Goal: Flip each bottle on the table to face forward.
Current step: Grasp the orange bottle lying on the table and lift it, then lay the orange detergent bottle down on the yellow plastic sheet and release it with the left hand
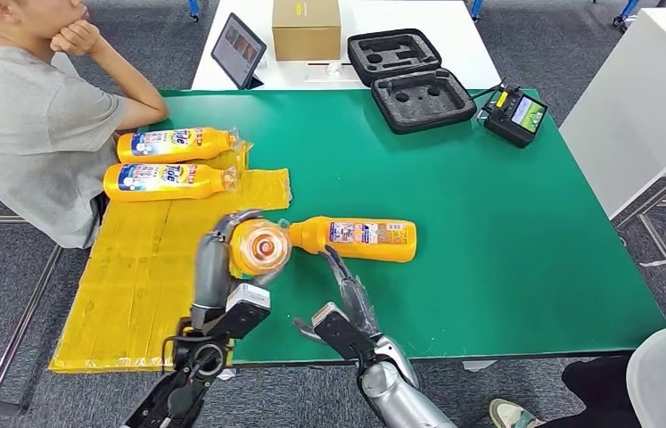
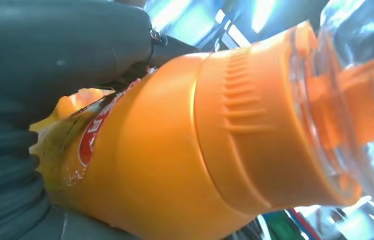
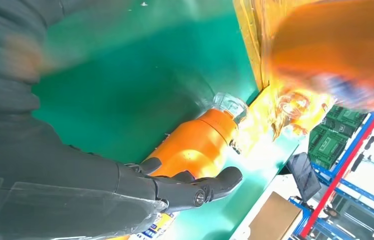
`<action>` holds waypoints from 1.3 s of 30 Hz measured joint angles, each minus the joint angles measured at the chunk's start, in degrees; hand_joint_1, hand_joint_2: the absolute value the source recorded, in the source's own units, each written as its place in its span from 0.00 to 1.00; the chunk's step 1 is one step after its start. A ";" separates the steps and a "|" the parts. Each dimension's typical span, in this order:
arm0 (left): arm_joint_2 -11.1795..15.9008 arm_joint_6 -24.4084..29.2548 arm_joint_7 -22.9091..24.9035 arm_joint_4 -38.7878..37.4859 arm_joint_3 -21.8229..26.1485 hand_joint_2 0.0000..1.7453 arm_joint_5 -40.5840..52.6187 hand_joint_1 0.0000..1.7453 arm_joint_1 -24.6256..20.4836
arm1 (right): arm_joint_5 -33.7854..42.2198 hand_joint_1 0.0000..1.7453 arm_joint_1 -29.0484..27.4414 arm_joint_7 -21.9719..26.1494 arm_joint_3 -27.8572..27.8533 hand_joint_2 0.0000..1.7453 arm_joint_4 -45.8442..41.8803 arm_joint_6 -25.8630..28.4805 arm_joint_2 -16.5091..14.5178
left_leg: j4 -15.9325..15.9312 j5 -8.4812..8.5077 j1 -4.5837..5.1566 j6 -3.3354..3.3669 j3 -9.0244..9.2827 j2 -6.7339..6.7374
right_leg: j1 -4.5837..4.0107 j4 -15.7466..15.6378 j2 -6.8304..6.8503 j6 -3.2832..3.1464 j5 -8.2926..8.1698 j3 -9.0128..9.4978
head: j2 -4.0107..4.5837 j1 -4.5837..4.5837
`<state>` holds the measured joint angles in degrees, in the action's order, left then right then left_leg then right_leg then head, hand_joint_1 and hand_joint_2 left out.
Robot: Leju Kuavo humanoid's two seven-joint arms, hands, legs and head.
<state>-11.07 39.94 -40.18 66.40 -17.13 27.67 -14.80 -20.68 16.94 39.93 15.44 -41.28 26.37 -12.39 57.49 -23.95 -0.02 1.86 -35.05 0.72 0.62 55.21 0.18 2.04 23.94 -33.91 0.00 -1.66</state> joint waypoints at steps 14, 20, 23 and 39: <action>-1.95 0.17 0.03 8.31 14.88 1.00 24.52 0.97 1.59 | 0.57 0.00 -0.53 0.05 -0.01 1.00 0.08 -0.03 -0.20 | 0.00 0.00 0.01 0.00 -0.01 0.00 | 0.00 0.00 0.03 0.00 0.00 -0.02 | 0.00 -0.01; -3.73 0.17 2.95 9.89 22.79 1.00 46.60 1.00 1.38 | 1.55 0.00 -0.67 0.08 0.11 1.00 0.11 -0.03 -0.22 | 0.01 0.00 0.01 0.00 0.00 0.00 | 0.00 0.00 0.02 0.00 0.00 -0.03 | 0.00 -0.01; -3.76 0.17 8.89 6.72 23.66 1.00 51.34 1.00 0.48 | 2.04 0.00 -0.58 0.09 0.46 1.00 0.22 -0.09 -0.25 | 0.01 0.03 0.01 0.02 -0.01 -0.02 | 0.00 0.00 0.06 0.00 0.00 -0.03 | 0.00 0.00; 1.72 0.17 32.75 -9.47 13.72 1.00 60.25 1.00 -5.98 | 2.33 0.00 0.80 0.09 2.64 1.00 1.95 -1.10 -0.88 | 0.01 0.08 0.00 0.00 -0.06 -0.02 | 0.00 0.00 0.06 0.00 -0.01 -0.06 | 0.00 -0.01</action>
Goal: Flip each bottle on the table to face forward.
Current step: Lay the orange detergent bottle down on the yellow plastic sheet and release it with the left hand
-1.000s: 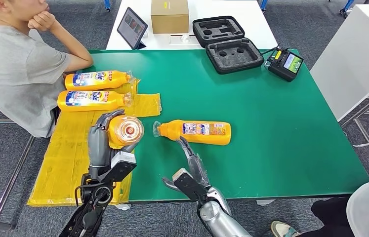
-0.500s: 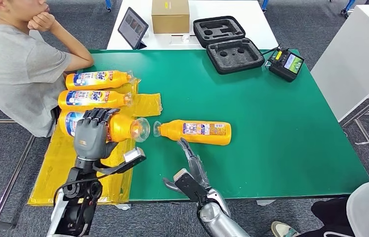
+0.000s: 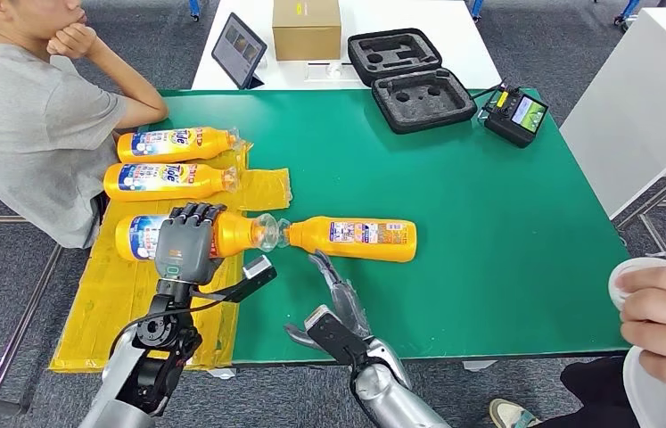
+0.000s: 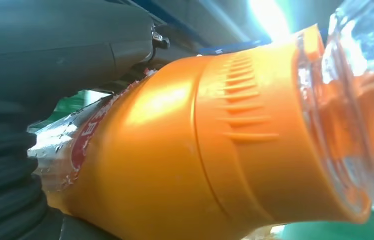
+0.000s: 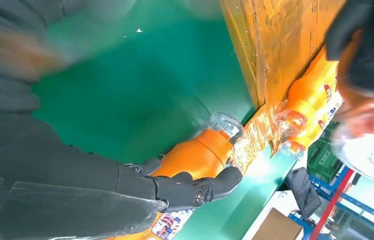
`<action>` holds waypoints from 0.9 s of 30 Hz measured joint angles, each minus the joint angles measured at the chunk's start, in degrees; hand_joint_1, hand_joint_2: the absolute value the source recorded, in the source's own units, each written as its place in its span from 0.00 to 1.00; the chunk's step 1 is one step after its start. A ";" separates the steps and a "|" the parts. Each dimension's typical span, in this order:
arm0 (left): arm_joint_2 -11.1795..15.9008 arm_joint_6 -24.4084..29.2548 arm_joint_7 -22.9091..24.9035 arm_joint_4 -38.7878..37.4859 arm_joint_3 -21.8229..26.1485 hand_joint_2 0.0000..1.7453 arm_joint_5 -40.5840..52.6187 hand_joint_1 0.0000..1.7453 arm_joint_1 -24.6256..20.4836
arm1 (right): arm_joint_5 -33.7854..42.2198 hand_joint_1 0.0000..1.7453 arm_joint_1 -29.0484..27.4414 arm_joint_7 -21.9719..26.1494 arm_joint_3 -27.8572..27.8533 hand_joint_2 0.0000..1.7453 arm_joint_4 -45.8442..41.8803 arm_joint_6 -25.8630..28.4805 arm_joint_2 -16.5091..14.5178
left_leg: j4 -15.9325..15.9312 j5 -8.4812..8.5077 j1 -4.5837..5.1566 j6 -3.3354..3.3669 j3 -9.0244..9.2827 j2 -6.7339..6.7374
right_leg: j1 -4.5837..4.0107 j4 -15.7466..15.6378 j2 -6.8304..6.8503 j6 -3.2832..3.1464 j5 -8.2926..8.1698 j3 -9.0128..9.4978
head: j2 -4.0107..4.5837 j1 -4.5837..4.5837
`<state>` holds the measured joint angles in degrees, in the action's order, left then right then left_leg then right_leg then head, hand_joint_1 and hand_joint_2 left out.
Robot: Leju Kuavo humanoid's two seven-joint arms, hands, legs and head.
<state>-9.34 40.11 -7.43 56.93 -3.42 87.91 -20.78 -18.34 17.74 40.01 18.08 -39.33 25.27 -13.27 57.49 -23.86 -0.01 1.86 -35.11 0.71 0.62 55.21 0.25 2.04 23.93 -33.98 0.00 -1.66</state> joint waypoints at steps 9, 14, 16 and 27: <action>8.25 -1.76 15.40 -9.61 -17.45 1.00 -4.81 1.00 -6.49 | 4.21 0.00 0.69 0.01 3.24 1.00 -0.49 -0.44 0.08 | 0.00 0.13 -0.02 -0.05 -0.08 0.00 | 0.00 0.02 0.01 0.00 -0.02 -0.04 | 0.00 0.08; 10.45 -0.28 15.99 -12.75 -23.13 1.00 -5.90 1.00 -7.04 | 4.48 0.00 0.74 0.01 4.76 1.00 -0.83 -0.44 0.18 | 0.01 0.13 -0.02 -0.05 -0.12 -0.12 | 0.01 0.02 0.13 -0.01 -0.01 -0.06 | 0.00 0.10; 10.89 -0.19 16.02 -13.41 -24.10 1.00 -5.91 1.00 -7.22 | 4.51 0.00 0.74 0.01 5.05 1.00 -0.89 -0.44 0.19 | 0.00 0.13 -0.02 -0.05 -0.12 -0.13 | 0.01 0.02 0.12 -0.01 -0.01 -0.06 | 0.00 0.10; 10.89 -0.07 9.62 -16.65 -18.02 1.00 -1.11 1.00 -7.48 | 3.41 0.00 -2.96 0.01 6.85 1.00 -10.06 -0.49 1.44 | 0.01 0.13 -0.03 -0.06 -0.11 -0.12 | 0.00 0.02 0.12 -0.01 -0.01 -0.08 | 0.00 0.10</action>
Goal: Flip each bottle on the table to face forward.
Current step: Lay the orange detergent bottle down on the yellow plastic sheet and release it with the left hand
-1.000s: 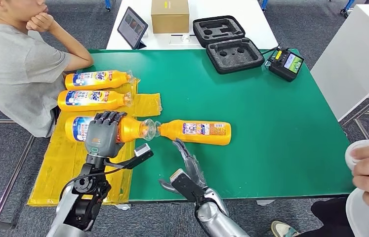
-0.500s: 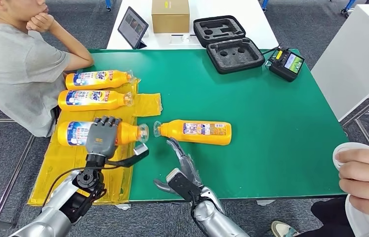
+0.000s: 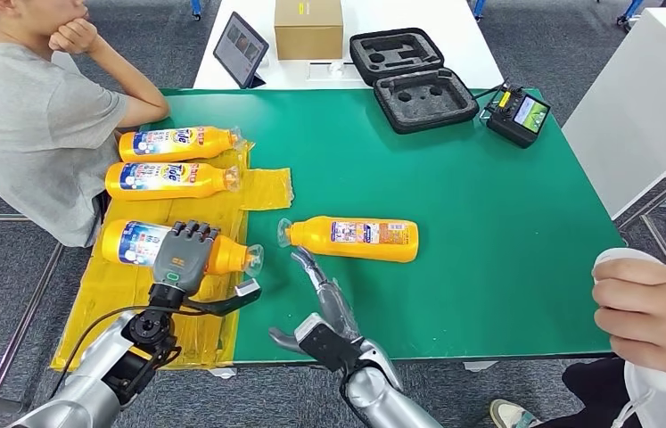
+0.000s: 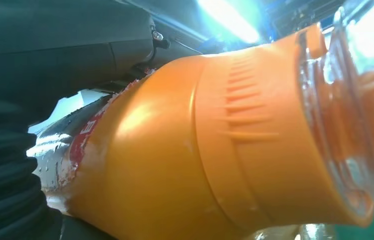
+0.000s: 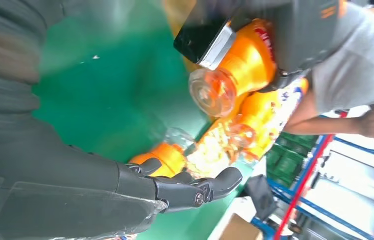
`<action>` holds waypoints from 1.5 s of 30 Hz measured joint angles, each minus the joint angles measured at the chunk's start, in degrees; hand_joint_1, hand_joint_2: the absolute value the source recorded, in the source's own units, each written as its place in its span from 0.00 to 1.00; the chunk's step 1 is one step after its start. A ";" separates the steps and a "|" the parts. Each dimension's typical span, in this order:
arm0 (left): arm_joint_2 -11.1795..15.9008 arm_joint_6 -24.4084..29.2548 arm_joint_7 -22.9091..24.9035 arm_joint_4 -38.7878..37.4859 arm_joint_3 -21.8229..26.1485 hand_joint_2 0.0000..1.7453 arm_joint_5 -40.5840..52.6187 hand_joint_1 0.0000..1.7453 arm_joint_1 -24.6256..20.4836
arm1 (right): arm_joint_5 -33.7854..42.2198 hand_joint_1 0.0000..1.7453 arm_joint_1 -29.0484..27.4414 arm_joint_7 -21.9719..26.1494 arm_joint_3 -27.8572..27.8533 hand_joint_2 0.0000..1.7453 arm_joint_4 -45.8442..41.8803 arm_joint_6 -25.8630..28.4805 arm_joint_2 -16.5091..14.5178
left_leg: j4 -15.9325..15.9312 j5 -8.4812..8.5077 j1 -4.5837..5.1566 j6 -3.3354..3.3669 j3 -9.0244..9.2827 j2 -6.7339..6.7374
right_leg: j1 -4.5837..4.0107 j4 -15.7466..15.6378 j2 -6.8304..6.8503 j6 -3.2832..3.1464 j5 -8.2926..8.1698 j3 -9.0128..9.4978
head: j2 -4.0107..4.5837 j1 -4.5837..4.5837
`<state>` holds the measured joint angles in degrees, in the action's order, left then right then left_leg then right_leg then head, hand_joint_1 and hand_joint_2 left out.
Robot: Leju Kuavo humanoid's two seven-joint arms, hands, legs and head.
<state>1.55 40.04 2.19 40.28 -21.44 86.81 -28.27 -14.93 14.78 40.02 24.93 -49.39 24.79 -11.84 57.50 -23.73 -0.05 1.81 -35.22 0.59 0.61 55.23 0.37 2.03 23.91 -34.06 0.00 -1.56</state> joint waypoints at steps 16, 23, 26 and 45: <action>-3.46 0.06 -9.56 -7.20 7.85 1.00 -4.47 0.94 -1.92 | -1.33 0.00 -4.10 0.00 0.44 1.00 -8.15 0.58 1.46 | 0.00 0.00 0.01 0.00 -0.01 0.00 | 0.00 -0.01 0.00 0.00 0.00 0.00 | 0.00 -0.01; -5.27 -1.45 -14.69 -14.23 11.93 1.00 -9.19 0.93 -5.54 | -0.06 0.00 -4.50 0.00 0.42 1.00 -8.50 0.59 2.05 | 0.00 0.00 0.01 0.00 0.01 -0.03 | 0.01 -0.01 0.00 0.00 0.00 0.03 | 0.00 -0.01; -5.68 -1.61 -14.83 -15.73 12.74 1.00 -9.47 0.93 -6.27 | 0.04 0.00 -4.55 0.00 0.42 1.00 -8.59 0.59 2.20 | 0.00 0.00 0.01 0.00 0.01 -0.03 | 0.01 -0.01 0.00 0.00 0.00 0.03 | 0.00 -0.01; -6.45 -2.56 -13.95 -19.32 13.88 1.00 -10.37 0.15 -7.74 | 0.73 0.00 -5.81 0.00 0.42 1.00 -12.90 2.27 3.29 | 0.00 0.00 0.01 0.00 0.09 -0.04 | 0.01 -0.01 0.01 0.00 -0.01 0.11 | 0.00 -0.01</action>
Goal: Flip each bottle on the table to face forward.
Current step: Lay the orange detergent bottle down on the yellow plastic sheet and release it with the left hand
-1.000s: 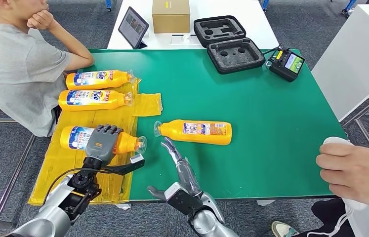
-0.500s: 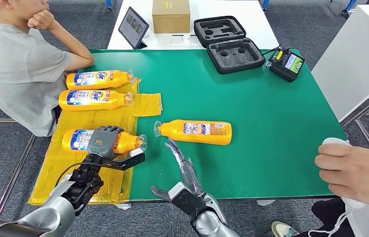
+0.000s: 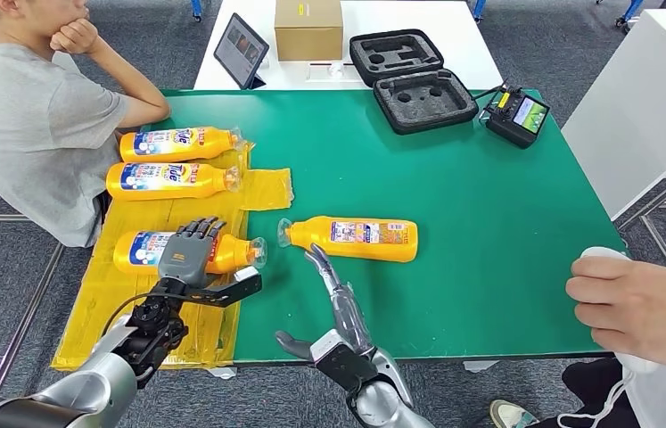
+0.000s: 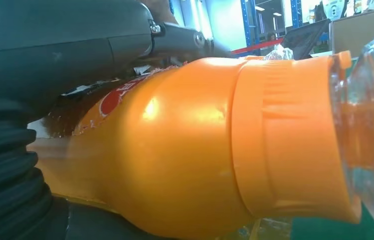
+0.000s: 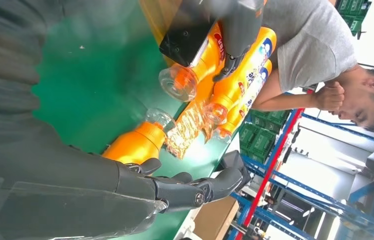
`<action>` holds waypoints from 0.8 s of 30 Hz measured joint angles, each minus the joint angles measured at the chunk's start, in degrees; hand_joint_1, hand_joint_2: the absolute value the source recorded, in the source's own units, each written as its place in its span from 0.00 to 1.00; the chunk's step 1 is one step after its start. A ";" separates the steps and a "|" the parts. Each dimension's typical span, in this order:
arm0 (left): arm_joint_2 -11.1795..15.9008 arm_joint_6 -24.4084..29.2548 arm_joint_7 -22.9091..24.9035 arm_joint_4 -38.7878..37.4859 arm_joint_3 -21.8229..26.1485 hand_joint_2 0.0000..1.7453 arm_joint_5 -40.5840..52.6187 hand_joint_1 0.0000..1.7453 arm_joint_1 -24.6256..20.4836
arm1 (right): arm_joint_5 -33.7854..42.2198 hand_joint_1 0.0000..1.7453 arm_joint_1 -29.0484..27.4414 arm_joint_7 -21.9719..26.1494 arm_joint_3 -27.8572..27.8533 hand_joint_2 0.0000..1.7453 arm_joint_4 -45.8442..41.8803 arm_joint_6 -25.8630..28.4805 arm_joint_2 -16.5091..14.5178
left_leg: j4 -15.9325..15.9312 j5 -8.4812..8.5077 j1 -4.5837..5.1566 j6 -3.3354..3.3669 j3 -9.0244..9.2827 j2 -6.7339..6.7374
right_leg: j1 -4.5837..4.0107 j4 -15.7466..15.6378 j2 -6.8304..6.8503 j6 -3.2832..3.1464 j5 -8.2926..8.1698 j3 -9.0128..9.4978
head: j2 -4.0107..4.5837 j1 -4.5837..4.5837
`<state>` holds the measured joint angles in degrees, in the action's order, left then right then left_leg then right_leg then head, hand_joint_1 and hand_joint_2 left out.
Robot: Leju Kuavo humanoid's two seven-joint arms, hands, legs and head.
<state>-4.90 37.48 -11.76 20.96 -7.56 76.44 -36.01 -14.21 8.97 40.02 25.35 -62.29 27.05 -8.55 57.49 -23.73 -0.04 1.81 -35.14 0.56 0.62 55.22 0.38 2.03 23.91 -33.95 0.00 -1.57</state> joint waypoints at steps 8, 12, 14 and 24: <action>-0.17 -0.67 0.56 -0.28 0.02 1.00 0.32 0.05 -0.12 | 0.27 0.00 -0.02 0.00 0.00 1.00 -0.13 0.13 0.31 | 0.00 0.00 0.00 0.00 0.01 0.00 | 0.00 0.00 0.00 0.00 0.00 0.01 | 0.00 0.00; -0.18 -1.11 0.92 -0.31 0.02 1.00 0.58 0.04 -0.29 | 0.66 0.00 0.00 0.00 0.00 1.00 -0.13 0.15 0.32 | 0.00 0.00 0.00 0.00 0.01 0.00 | 0.00 0.00 0.00 0.00 0.00 0.02 | 0.00 0.00; -0.18 -1.18 1.04 -0.34 0.03 1.00 0.61 0.01 -0.32 | 0.78 0.00 0.02 0.00 0.00 1.00 -0.12 0.21 0.33 | 0.00 0.00 0.00 0.00 0.01 0.00 | 0.00 0.00 0.00 0.00 0.00 0.01 | 0.00 -0.01; -0.27 -1.99 0.80 -0.48 0.04 1.00 0.23 0.00 -0.51 | 0.94 0.00 0.04 0.00 -0.07 1.00 -0.04 0.46 0.48 | 0.00 0.00 0.00 0.00 0.04 0.00 | 0.00 0.00 0.00 0.00 0.00 0.05 | 0.00 -0.01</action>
<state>-5.16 35.49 -10.96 20.48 -7.52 76.67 -36.51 -13.27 9.01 40.02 25.29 -62.34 27.52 -8.07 57.49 -23.73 -0.04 1.81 -35.10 0.55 0.62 55.22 0.38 2.03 23.91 -33.90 0.00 -1.57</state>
